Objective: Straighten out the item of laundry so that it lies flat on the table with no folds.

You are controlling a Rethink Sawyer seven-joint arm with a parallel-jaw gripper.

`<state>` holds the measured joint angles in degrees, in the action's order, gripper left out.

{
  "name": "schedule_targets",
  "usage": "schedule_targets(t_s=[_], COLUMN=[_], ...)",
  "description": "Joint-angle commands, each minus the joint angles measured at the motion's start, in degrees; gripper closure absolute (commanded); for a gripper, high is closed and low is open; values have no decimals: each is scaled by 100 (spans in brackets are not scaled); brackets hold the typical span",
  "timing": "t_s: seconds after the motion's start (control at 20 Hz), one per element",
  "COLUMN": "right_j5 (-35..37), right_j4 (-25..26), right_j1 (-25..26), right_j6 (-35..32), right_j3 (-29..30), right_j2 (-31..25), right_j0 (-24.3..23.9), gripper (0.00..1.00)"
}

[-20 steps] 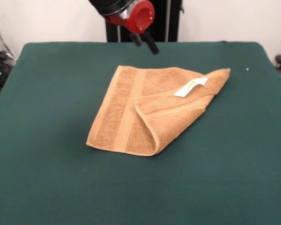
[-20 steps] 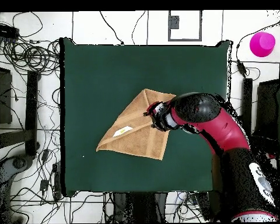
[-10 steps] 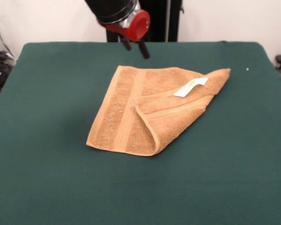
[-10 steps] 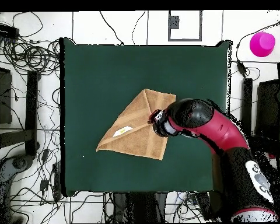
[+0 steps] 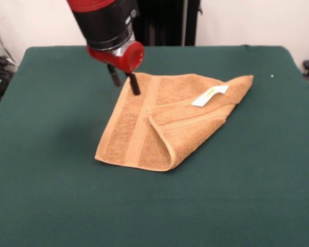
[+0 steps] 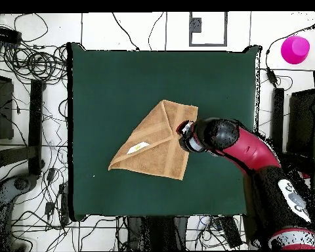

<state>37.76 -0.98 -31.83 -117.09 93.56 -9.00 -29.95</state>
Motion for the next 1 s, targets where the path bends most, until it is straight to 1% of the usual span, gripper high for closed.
schedule_targets(t_s=[0.05, 0.15, 0.4, 0.6, 0.75, 1.0], right_j5=[-1375, -1532, -1555, -1514, -1408, -1123], right_j4=[501, 571, 626, 491, 385, 374], right_j1=[432, 439, 604, 871, 976, 1117], right_j6=[570, 444, 326, 370, 287, 269], right_j3=[816, 899, 855, 928, 985, 847], right_j2=[-1197, -1345, -1612, -2111, -2375, -2540], right_j0=[-211, -294, -427, -779, -901, -974], gripper=[0, 0, 0, 0, 0, 0])
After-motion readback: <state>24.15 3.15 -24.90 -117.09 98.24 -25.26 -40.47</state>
